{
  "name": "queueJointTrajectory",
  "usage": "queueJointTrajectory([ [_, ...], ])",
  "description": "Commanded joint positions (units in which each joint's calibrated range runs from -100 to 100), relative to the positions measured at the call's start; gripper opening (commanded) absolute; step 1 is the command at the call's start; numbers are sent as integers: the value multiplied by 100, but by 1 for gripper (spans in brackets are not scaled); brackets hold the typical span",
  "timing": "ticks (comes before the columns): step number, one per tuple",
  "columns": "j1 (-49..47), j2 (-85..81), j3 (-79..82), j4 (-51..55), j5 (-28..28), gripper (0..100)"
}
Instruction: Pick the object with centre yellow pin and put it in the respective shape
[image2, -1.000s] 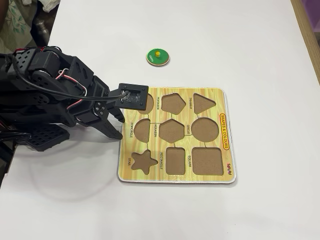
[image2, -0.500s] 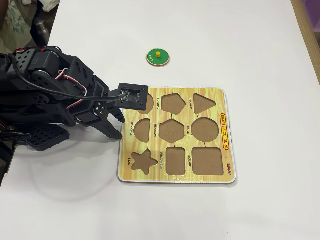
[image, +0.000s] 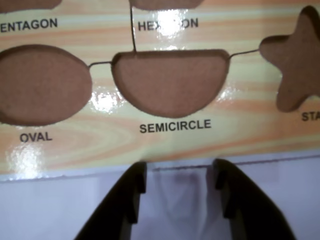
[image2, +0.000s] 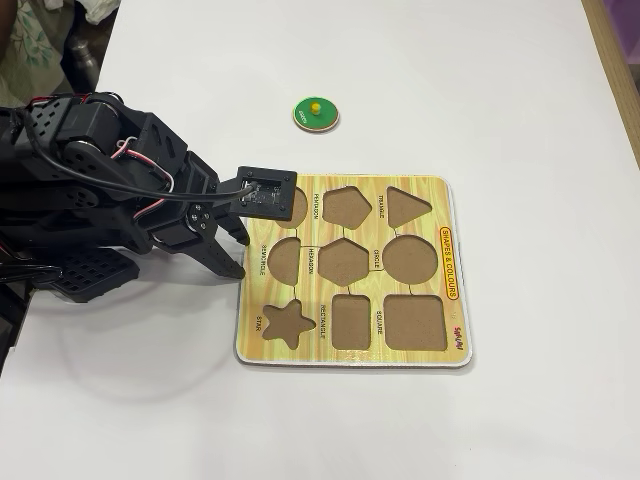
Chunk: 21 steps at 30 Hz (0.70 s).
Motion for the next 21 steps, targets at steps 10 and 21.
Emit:
queueJointTrajectory([
  [10, 24, 22, 36, 91, 12, 16],
  [21, 63, 22, 36, 91, -14, 15],
])
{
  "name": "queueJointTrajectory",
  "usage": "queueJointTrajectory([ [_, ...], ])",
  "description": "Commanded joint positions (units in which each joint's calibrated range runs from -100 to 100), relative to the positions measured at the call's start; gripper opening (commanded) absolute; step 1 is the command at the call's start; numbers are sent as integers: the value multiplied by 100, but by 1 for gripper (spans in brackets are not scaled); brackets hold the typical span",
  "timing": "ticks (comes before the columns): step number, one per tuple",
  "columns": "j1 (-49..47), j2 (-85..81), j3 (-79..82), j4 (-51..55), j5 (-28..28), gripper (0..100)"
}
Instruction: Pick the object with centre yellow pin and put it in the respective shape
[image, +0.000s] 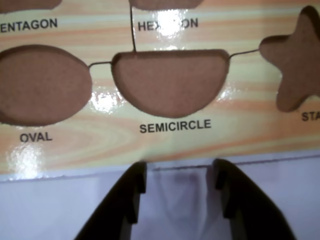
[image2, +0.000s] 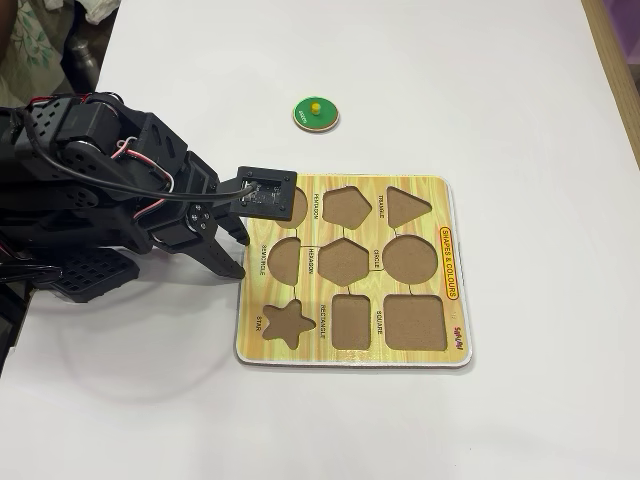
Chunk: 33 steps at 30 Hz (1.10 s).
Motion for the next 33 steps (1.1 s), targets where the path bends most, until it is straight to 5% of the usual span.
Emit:
queueJointTrajectory([
  [1, 63, 22, 36, 82, -24, 15],
  [10, 14, 1286, -207, -488, -50, 15],
  [21, -5, 4465, -3058, -402, 18, 15],
  [33, -845, 6691, -6646, 1525, -14, 16],
])
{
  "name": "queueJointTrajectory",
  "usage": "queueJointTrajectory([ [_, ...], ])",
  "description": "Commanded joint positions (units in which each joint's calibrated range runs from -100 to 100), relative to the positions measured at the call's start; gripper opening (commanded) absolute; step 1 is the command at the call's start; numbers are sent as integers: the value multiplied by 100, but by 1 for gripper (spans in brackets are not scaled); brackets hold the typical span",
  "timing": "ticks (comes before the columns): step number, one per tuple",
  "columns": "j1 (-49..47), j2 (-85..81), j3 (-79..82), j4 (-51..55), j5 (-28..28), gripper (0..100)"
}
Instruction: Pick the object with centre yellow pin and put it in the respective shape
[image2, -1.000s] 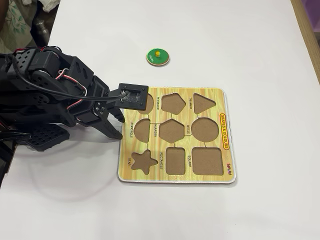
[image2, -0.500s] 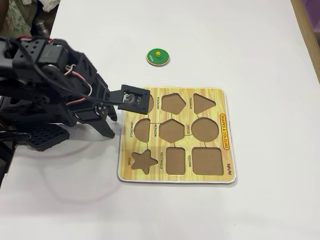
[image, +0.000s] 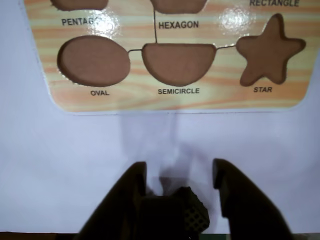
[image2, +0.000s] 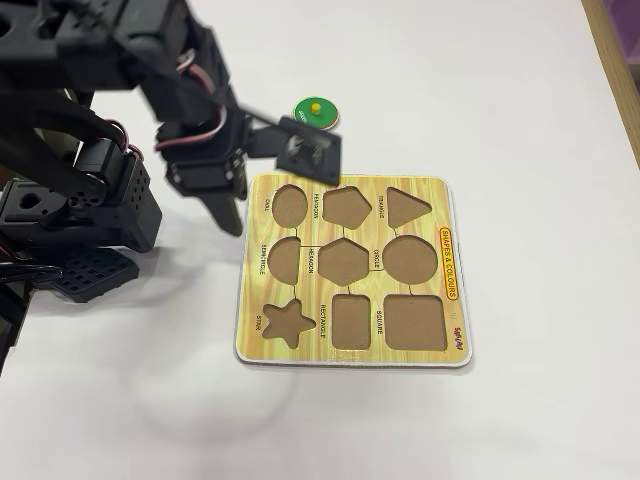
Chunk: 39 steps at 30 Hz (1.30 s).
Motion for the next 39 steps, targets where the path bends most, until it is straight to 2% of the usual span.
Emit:
queueJointTrajectory([
  [1, -639, 809, -1133, 146, 2, 16],
  [8, -1869, 1888, -2203, 120, -14, 16],
  [20, -3393, 3445, -3966, 146, -14, 16],
  [27, -3842, 4348, -4937, 146, -14, 16],
  [39, -3988, 5763, -6565, 146, 33, 16],
])
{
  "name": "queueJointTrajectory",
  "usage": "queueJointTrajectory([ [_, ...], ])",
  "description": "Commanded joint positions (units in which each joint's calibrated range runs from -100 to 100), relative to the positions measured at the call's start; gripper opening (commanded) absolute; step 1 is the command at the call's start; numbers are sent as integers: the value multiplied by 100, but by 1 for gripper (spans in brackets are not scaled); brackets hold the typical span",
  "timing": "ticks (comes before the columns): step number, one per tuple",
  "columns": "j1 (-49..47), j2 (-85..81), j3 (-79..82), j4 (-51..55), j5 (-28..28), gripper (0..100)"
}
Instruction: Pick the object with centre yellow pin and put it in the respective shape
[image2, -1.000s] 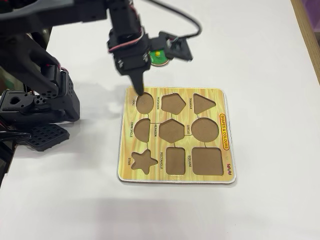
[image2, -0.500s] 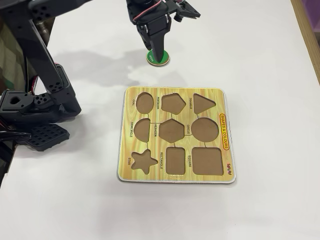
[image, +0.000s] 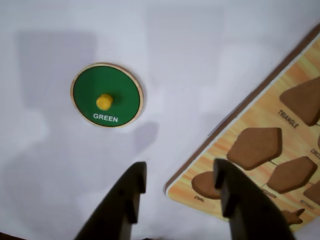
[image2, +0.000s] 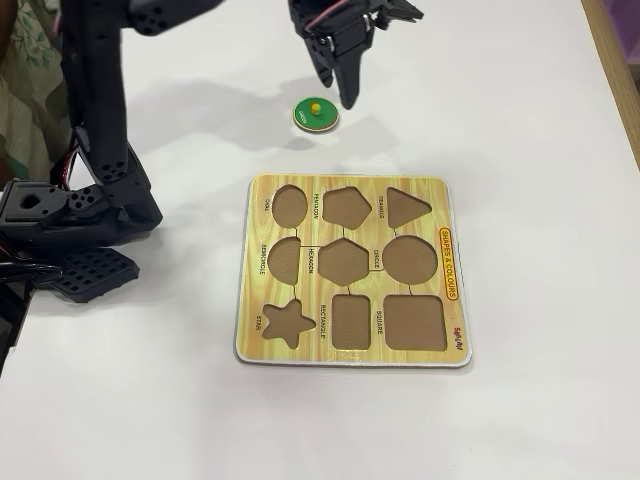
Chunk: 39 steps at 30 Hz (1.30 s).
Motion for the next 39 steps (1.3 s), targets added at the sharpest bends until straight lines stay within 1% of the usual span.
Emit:
queueJointTrajectory([
  [1, -192, 295, -782, 52, 33, 16],
  [7, -622, 1040, -1412, 43, -9, 16],
  [16, -1101, 1559, -1475, -35, -19, 16],
  [32, -1003, 1910, -1475, -44, -24, 16],
  [39, -1003, 2320, -2032, -44, -24, 16],
])
